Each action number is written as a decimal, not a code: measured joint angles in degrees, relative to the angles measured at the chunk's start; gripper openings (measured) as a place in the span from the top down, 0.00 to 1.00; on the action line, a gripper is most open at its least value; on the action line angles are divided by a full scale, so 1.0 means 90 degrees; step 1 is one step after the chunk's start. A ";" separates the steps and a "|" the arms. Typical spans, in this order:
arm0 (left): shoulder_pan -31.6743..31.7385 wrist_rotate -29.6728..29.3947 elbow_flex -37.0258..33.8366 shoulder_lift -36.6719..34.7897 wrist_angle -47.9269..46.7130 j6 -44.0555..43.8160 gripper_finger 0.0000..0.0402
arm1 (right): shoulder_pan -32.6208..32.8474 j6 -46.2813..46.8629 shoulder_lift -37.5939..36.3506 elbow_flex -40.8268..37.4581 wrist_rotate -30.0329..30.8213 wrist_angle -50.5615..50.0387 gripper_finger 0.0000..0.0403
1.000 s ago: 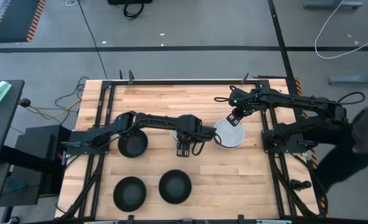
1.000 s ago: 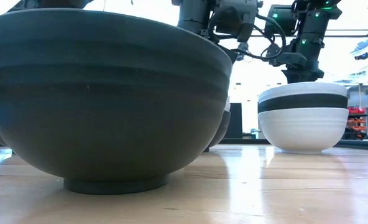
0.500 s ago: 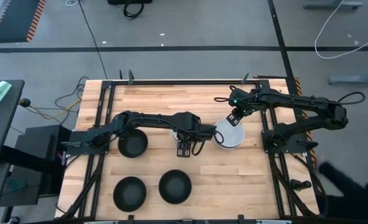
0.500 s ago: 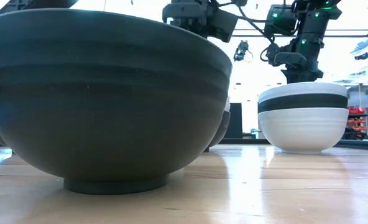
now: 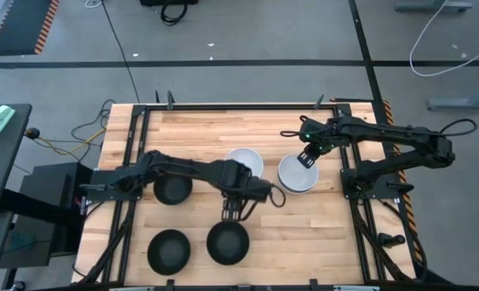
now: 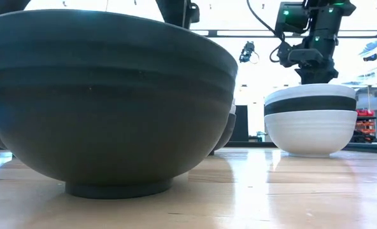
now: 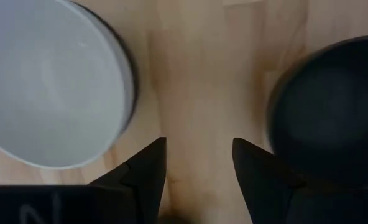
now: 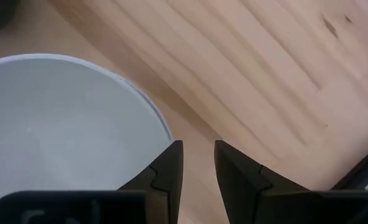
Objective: Nest bowls inside each other
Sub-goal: Stack the black bowl on top of the left white stacked bowls
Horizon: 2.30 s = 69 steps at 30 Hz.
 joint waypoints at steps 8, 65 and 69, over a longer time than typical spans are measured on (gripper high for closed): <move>-0.0659 0.0003 -0.0113 0.0000 0.0002 -0.0519 0.53 | 0.0229 0.0238 -0.0284 0.0002 -0.0132 -0.0139 0.75; -0.2370 0.0374 -0.0141 0.0713 0.1325 -0.4010 0.58 | 0.2937 0.0676 -0.0299 0.0002 0.0363 0.0070 0.75; -0.2388 0.0483 -0.0136 0.0834 0.1496 -0.4015 0.58 | 0.2937 0.0665 -0.0299 0.0002 0.0363 0.0070 0.75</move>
